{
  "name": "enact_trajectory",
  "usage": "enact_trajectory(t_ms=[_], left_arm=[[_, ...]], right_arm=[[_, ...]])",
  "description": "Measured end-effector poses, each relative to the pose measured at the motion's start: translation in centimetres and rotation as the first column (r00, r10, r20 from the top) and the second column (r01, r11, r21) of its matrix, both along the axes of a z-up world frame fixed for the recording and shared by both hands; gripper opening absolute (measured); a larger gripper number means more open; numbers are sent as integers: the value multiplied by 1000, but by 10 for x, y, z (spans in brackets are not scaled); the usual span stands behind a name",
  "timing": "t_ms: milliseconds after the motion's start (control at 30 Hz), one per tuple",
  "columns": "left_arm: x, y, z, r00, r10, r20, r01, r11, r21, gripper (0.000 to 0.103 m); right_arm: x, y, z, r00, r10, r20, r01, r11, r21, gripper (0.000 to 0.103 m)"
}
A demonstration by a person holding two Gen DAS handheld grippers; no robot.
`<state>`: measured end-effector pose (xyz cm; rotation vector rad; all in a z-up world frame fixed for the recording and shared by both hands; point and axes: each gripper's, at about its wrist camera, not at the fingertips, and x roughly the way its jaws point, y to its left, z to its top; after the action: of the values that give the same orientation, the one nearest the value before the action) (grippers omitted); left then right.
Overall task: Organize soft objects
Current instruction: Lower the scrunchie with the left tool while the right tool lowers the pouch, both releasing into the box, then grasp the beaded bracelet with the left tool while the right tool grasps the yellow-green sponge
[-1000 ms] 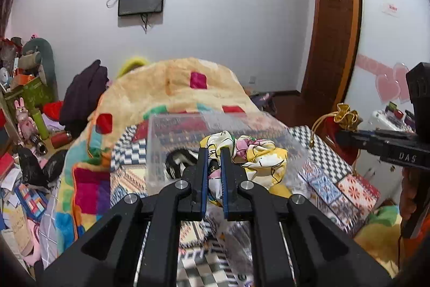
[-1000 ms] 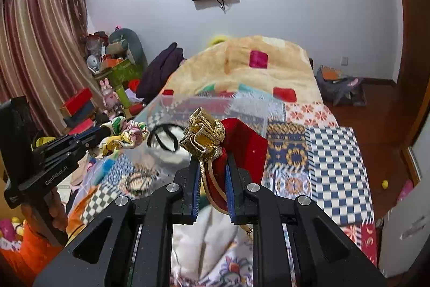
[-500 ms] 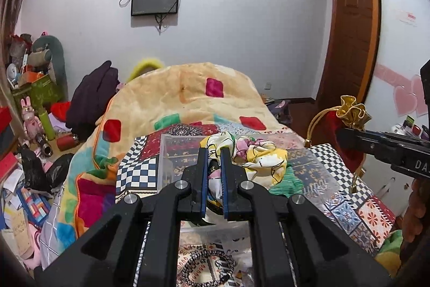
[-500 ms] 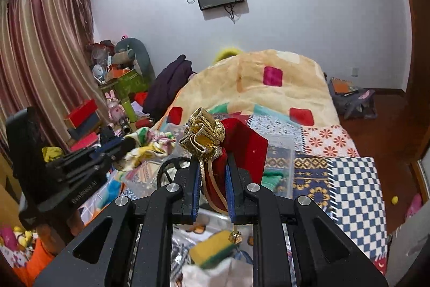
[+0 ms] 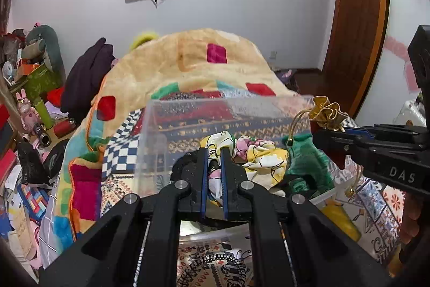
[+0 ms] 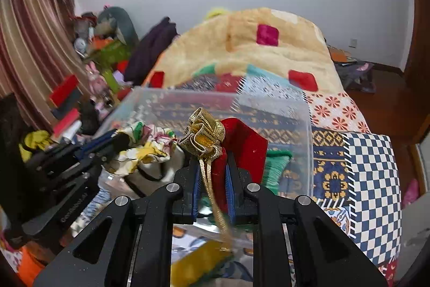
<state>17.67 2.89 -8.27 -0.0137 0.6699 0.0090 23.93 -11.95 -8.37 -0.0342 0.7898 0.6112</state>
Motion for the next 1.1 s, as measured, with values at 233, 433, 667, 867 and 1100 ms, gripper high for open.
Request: enact_trajectory(t_ms=[233,433,667,867,1100], left_arm=[[1,-9,-8,999,-19,-27,20,999,39,9],[-4,-10,-7,999,-28,-36,29,999,36,19],[-22,-6,8,999,-30,15,30,1000,-7,48],[-44,-3,31,996,-33,86,35,999,-27,70],[-65,11,39,994,5,113,-2,999,-32,100]], right_arm=[[2,1,-9,999,10,-33,-11,999,-45,15],[-2,1,-8,998,39,-52,-42,997,-64,27],[-17,-3,7,999,50,16,-49,997,-57,50],[-35,-11,29,994,39,98,-37,999,-22,70],[-56,-27,36,988,21,151,-20,1000,-3,82]])
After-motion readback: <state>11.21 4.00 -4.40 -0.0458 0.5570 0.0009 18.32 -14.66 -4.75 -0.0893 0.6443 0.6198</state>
